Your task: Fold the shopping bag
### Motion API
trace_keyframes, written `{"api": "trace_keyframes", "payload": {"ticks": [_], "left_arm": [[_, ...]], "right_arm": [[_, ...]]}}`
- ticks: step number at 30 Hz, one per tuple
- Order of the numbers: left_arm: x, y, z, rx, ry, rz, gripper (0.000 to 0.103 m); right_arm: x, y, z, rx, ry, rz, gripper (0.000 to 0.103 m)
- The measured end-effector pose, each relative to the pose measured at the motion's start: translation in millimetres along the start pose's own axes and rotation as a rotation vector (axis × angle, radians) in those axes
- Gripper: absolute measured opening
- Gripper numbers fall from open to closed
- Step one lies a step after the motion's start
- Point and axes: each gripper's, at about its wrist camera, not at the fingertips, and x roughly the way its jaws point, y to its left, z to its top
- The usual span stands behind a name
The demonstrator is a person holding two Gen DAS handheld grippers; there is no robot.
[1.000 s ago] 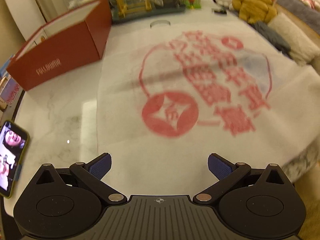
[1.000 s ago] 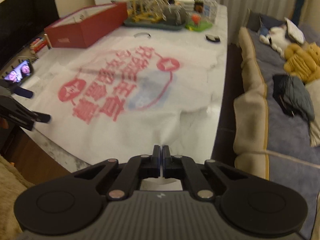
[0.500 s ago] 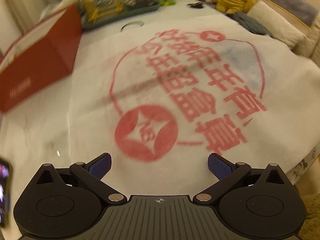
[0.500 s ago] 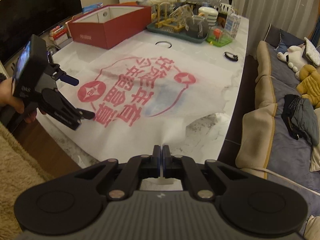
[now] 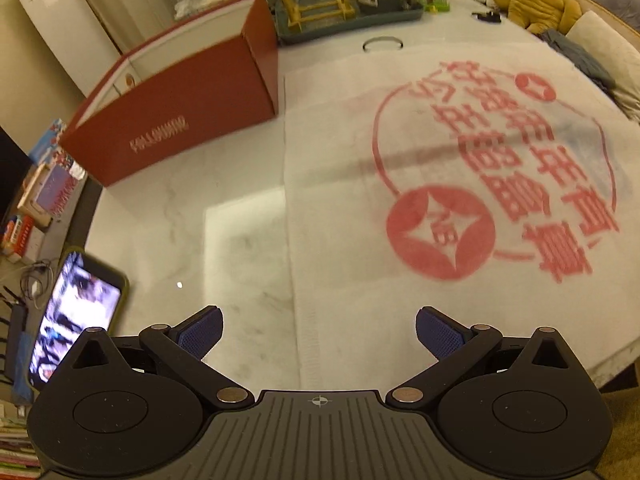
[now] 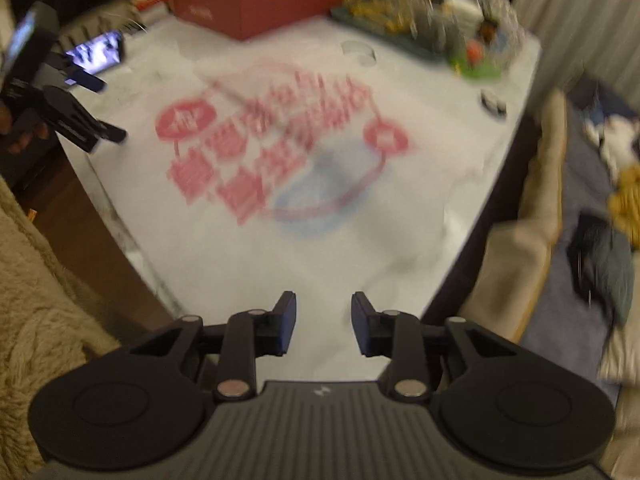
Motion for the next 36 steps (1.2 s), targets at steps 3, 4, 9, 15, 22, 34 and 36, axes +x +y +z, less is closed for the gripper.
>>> {"api": "trace_keyframes", "payload": {"ticks": [3, 4, 9, 15, 22, 34, 36], "left_arm": [[-1.6, -6.5, 17.3, 0.005, -0.021, -0.025, 0.103], [-2.9, -10.4, 20.6, 0.011, -0.025, -0.028, 0.103], [-9.9, -22.4, 20.5, -0.032, -0.016, -0.047, 0.103], [-11.4, -23.7, 3.4, -0.155, 0.040, 0.011, 0.103], [-20.7, -29.4, -0.1, -0.265, 0.055, 0.080, 0.103], [-34.1, -50.5, -12.2, -0.291, 0.084, 0.117, 0.103], [-35.6, -52.8, -10.0, -0.276, 0.069, 0.122, 0.103]], "right_arm": [[20.2, -6.5, 22.1, -0.113, -0.037, 0.026, 0.043], [31.7, -8.6, 29.4, -0.141, -0.032, 0.029, 0.046], [75.5, -15.4, 56.1, -0.340, 0.001, 0.075, 0.080], [104.6, -36.4, 62.2, -0.556, 0.040, 0.164, 0.086], [142.4, -70.6, 67.8, -0.552, 0.174, 0.308, 0.088], [131.7, -81.4, 60.7, -0.564, 0.094, 0.424, 0.004], [131.7, -79.9, 62.0, -0.563, 0.100, 0.418, 0.002]]}}
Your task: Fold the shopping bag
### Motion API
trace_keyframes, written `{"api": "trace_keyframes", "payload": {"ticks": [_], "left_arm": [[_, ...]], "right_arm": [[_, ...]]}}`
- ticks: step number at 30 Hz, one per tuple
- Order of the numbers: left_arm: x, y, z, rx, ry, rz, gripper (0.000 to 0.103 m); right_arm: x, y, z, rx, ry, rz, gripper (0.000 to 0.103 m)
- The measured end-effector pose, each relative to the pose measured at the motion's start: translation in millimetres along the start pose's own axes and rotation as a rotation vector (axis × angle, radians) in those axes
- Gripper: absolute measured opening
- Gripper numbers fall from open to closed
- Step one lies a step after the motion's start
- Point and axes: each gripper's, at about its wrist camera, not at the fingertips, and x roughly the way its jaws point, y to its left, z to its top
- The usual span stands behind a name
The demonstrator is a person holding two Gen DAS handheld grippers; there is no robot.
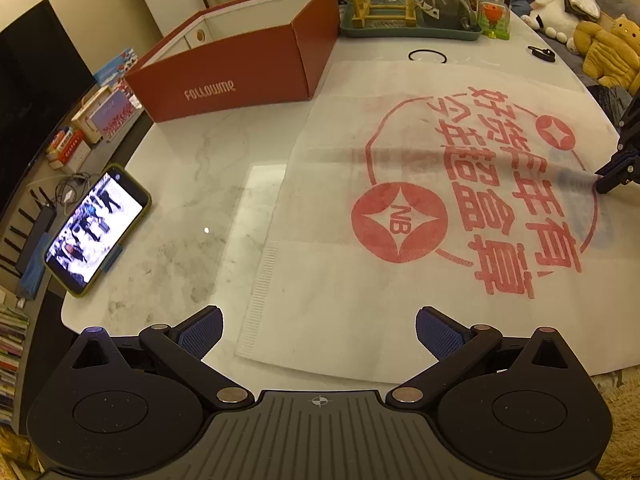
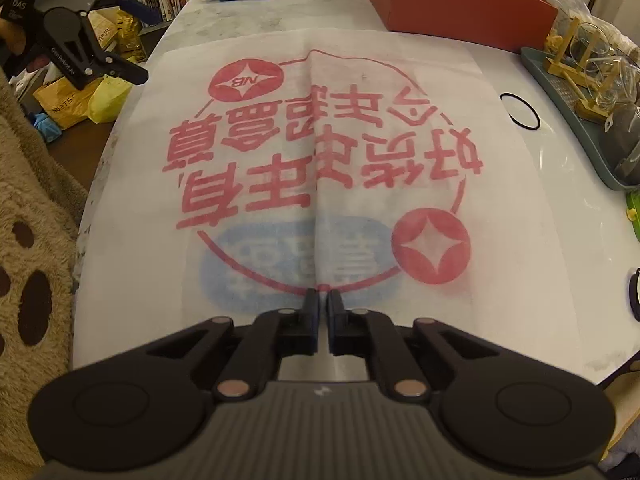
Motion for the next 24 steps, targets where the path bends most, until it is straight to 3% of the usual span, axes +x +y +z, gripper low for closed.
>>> {"api": "trace_keyframes", "payload": {"ticks": [2, 4, 7, 10, 13, 16, 18, 20, 24], "left_arm": [[-1.6, -5.1, 3.9, 0.053, -0.025, -0.012, 0.103], [-0.8, -15.5, 9.7, 0.174, -0.061, -0.017, 0.103], [5.4, -33.6, 15.2, 0.484, -0.120, -0.005, 0.103], [15.3, -46.0, 13.3, 0.832, -0.204, -0.053, 0.103], [38.8, -52.2, 20.8, 1.072, -0.202, -0.035, 0.103], [53.0, -49.4, 41.0, 1.132, -0.248, -0.060, 0.103], [58.9, -44.7, 64.3, 1.068, -0.231, -0.174, 0.103], [68.8, -43.2, 84.5, 1.006, -0.165, -0.273, 0.103], [83.9, -45.6, 98.0, 1.105, -0.231, -0.277, 0.103]], "right_arm": [[-0.8, 3.7, 4.3, -0.018, 0.029, -0.009, 0.001], [-2.2, 7.0, 9.4, -0.033, 0.060, -0.009, 0.000], [-12.9, 11.5, 12.1, -0.054, 0.053, 0.009, 0.000], [-22.8, 21.3, 14.4, -0.140, 0.070, -0.012, 0.000], [-19.1, 26.3, 16.2, -0.162, 0.109, -0.012, 0.000], [-15.8, 23.4, 16.7, -0.128, 0.119, -0.035, 0.000], [-15.4, 17.7, 18.4, -0.077, 0.116, -0.045, 0.001], [-13.7, 12.8, 18.5, -0.034, 0.129, -0.031, 0.001], [-9.8, 8.7, 20.7, -0.010, 0.156, 0.000, 0.001]]}}
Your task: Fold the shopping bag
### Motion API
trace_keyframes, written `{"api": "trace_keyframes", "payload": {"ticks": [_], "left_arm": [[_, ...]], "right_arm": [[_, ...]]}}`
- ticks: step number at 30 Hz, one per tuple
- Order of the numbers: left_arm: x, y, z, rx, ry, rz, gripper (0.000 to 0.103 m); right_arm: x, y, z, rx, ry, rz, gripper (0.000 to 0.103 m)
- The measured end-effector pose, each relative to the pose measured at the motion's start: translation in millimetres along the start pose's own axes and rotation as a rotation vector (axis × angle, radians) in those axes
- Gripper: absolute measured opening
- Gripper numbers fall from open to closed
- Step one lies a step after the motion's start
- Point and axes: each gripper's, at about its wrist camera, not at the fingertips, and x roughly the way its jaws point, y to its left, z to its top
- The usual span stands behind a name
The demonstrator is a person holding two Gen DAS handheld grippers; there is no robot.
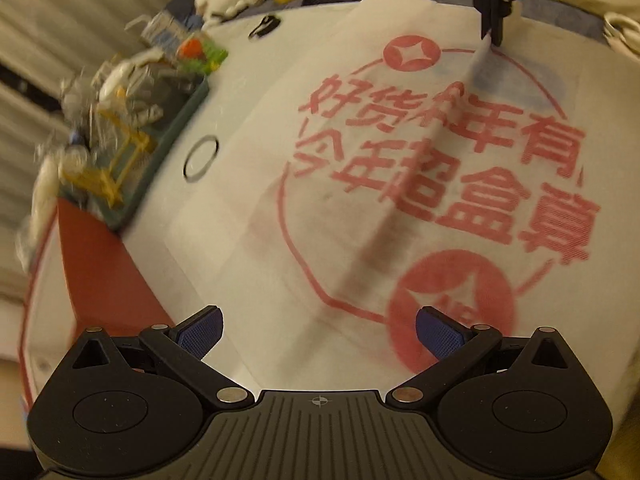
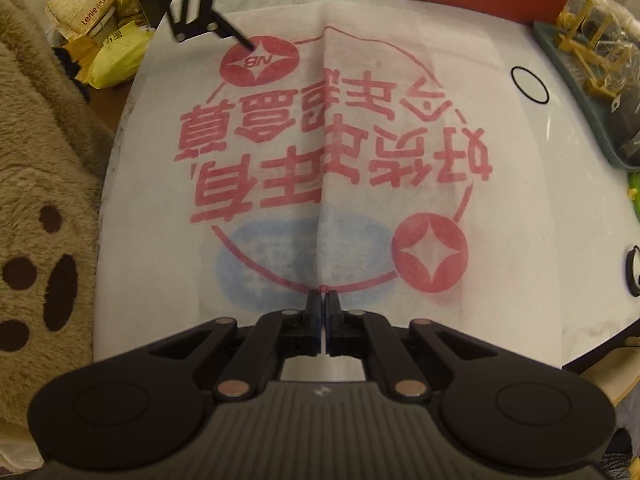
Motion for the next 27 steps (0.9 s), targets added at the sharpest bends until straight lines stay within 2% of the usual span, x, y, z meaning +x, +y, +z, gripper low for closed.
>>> {"api": "trace_keyframes", "payload": {"ticks": [2, 4, 10, 11, 13, 14, 18, 21, 23, 25, 27], "left_arm": [[9.6, 2.8, 7.3, 0.067, -0.038, -0.051, 0.103], [20.9, 5.0, 14.2, 0.135, -0.019, -0.071, 0.103], [26.6, 17.1, 18.1, 0.191, -0.068, -0.157, 0.103], [24.0, 13.9, 19.6, 0.230, -0.097, -0.163, 0.103], [26.8, 8.0, 22.0, 0.303, -0.103, -0.150, 0.103], [27.2, 8.9, 22.1, 0.306, -0.128, -0.155, 0.103], [36.5, 26.1, 21.7, 0.124, -0.098, -0.217, 0.103], [50.8, 46.5, 8.7, -0.095, -0.083, -0.317, 0.103], [62.0, 56.3, -5.3, -0.198, -0.105, -0.403, 0.103], [60.5, 52.7, -18.8, -0.168, -0.199, -0.408, 0.103], [60.1, 51.5, -25.7, -0.172, -0.231, -0.409, 0.103]], "right_arm": [[4.3, 1.1, 4.8, -0.007, 0.022, 0.001, 0.001], [9.1, 3.9, 9.8, -0.019, 0.044, 0.002, 0.001], [14.8, 6.6, 17.6, -0.062, 0.088, 0.008, 0.002], [15.7, 4.2, 18.9, -0.058, 0.095, 0.016, 0.002], [16.6, 1.3, 21.3, -0.050, 0.097, 0.029, 0.002], [16.8, 0.8, 22.2, -0.052, 0.097, 0.032, 0.002], [18.3, 3.5, 22.6, -0.091, 0.109, 0.012, 0.007], [18.7, 1.4, 21.5, -0.067, 0.099, 0.023, 0.009], [18.9, -0.6, 21.5, -0.064, 0.097, 0.033, 0.009], [19.4, -2.6, 22.4, -0.060, 0.097, 0.042, 0.009], [20.6, -4.4, 24.3, -0.055, 0.102, 0.052, 0.009]]}}
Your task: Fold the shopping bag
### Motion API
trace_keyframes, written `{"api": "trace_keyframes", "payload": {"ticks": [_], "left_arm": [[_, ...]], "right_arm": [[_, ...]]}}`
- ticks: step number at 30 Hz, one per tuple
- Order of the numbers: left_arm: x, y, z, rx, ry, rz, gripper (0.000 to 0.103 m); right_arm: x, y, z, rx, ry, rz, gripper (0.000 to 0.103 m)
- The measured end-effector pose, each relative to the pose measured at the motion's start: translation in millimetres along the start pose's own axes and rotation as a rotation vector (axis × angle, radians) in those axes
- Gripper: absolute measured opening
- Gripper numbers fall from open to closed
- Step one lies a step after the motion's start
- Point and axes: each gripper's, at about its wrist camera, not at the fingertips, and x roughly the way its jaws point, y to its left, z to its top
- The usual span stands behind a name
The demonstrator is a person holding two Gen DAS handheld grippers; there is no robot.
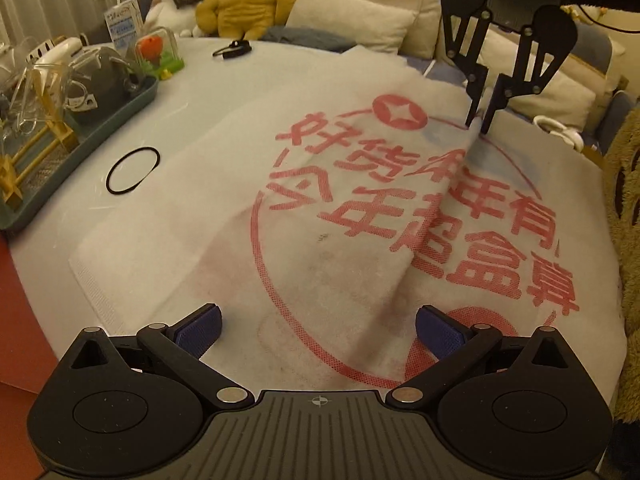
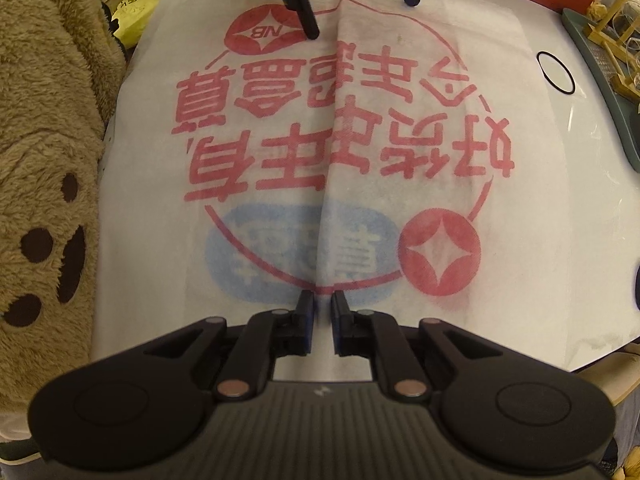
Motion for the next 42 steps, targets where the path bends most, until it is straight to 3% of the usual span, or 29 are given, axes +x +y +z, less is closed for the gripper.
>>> {"api": "trace_keyframes", "payload": {"ticks": [9, 11, 13, 14, 15, 17, 20, 22, 25, 28, 30, 32, 34, 36, 42], "left_arm": [[-5.0, -7.1, -4.2, 0.125, 0.014, -0.074, 0.103], [-7.7, -9.8, -2.5, 0.139, 0.015, -0.083, 0.096], [-13.5, -14.6, 1.1, 0.180, 0.018, -0.108, 0.072], [-15.4, -18.0, 4.4, 0.205, 0.024, -0.122, 0.064], [-17.0, -20.8, 6.5, 0.210, 0.036, -0.124, 0.049], [-19.0, -24.6, 9.9, 0.208, 0.057, -0.123, 0.043], [-20.7, -24.7, 12.4, 0.201, 0.065, -0.103, 0.035], [-22.1, -26.1, 13.8, 0.206, 0.067, -0.069, 0.009], [-21.6, -30.3, 13.6, 0.209, 0.063, -0.042, 0.006], [-22.5, -36.5, 13.2, 0.231, 0.059, -0.015, 0.006], [-23.0, -41.4, 12.7, 0.250, 0.057, 0.008, 0.006], [-24.4, -44.7, 11.8, 0.244, 0.058, 0.033, 0.006], [-25.8, -49.3, 9.6, 0.216, 0.050, 0.066, 0.006], [-27.3, -54.3, 6.1, 0.178, 0.033, 0.079, 0.006], [-33.8, -76.7, 0.8, 0.152, 0.020, 0.151, 0.006]], "right_arm": [[1.0, -4.4, -2.6, -0.006, 0.002, 0.008, 0.009], [1.0, -4.5, -3.5, -0.010, 0.002, 0.005, 0.009], [0.6, -5.3, -3.9, -0.003, 0.001, 0.006, 0.009], [0.3, -6.1, -3.9, 0.009, -0.001, 0.008, 0.013], [-0.1, -7.0, -3.9, 0.024, -0.003, 0.011, 0.020], [-0.7, -7.8, -3.3, 0.034, 0.008, -0.015, 0.032], [-4.2, -5.6, -0.3, 0.021, -0.002, -0.051, 0.031], [-8.5, -3.7, 3.7, 0.022, -0.035, -0.066, 0.032], [-13.6, -4.0, 12.5, 0.079, -0.101, -0.063, 0.051], [-4.4, 1.6, 22.9, 0.042, -0.098, -0.085, 0.055], [0.9, 3.0, 23.9, 0.020, -0.121, -0.168, 0.052], [0.2, -2.0, 23.0, 0.060, -0.128, -0.152, 0.051], [-1.5, -6.1, 21.5, 0.100, -0.128, -0.113, 0.036], [-2.5, -3.8, 18.3, 0.099, -0.124, -0.086, 0.005], [-10.1, 16.4, 13.9, 0.054, -0.139, -0.110, 0.000]]}}
